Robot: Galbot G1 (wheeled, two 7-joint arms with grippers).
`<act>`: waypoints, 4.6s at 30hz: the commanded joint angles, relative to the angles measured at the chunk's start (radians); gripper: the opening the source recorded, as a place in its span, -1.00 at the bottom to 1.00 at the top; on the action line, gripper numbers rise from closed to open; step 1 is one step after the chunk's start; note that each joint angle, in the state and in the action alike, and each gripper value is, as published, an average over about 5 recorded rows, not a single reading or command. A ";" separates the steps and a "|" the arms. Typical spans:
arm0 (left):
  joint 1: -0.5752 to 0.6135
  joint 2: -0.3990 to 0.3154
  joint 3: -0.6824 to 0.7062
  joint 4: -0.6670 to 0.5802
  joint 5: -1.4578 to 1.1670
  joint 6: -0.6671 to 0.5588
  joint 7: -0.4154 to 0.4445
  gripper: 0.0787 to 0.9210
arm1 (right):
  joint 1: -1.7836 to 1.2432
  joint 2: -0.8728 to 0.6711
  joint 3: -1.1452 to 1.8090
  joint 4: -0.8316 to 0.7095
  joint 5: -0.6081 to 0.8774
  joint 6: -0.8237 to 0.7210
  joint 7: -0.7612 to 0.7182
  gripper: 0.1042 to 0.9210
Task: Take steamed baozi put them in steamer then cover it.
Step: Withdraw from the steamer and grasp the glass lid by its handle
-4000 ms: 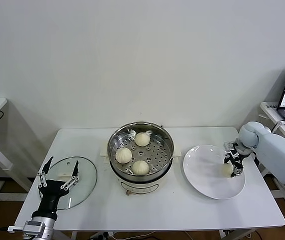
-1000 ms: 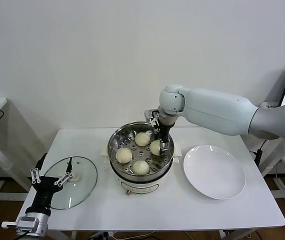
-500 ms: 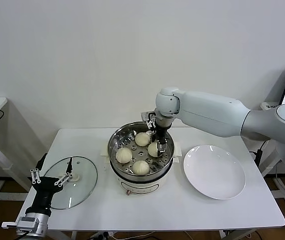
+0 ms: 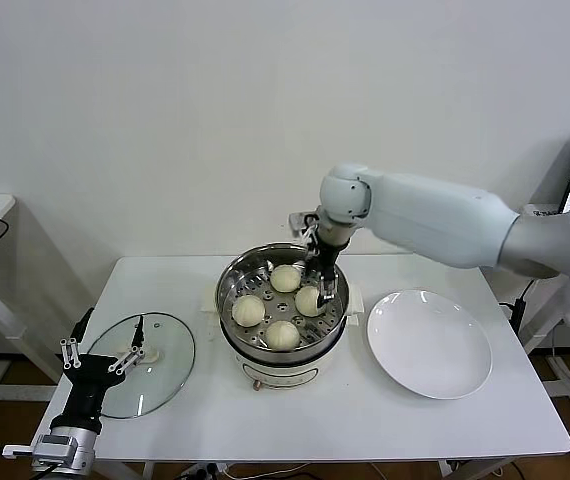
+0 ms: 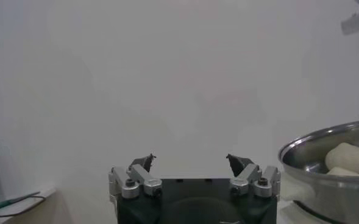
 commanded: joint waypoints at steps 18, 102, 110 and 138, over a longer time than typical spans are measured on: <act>-0.012 -0.028 -0.016 -0.003 0.001 0.005 -0.016 0.77 | -0.747 -0.614 0.975 0.420 0.392 0.302 0.679 0.76; -0.334 0.032 -0.061 0.690 1.417 -0.256 -0.366 0.77 | -2.017 0.128 1.722 0.769 -0.022 0.823 1.356 0.76; -0.391 0.028 -0.047 0.739 1.432 -0.251 -0.360 0.77 | -2.017 0.130 1.722 0.758 -0.031 0.826 1.354 0.76; -0.390 0.011 -0.044 0.716 1.445 -0.231 -0.379 -0.54 | -2.001 0.132 1.712 0.727 -0.035 0.840 1.350 0.76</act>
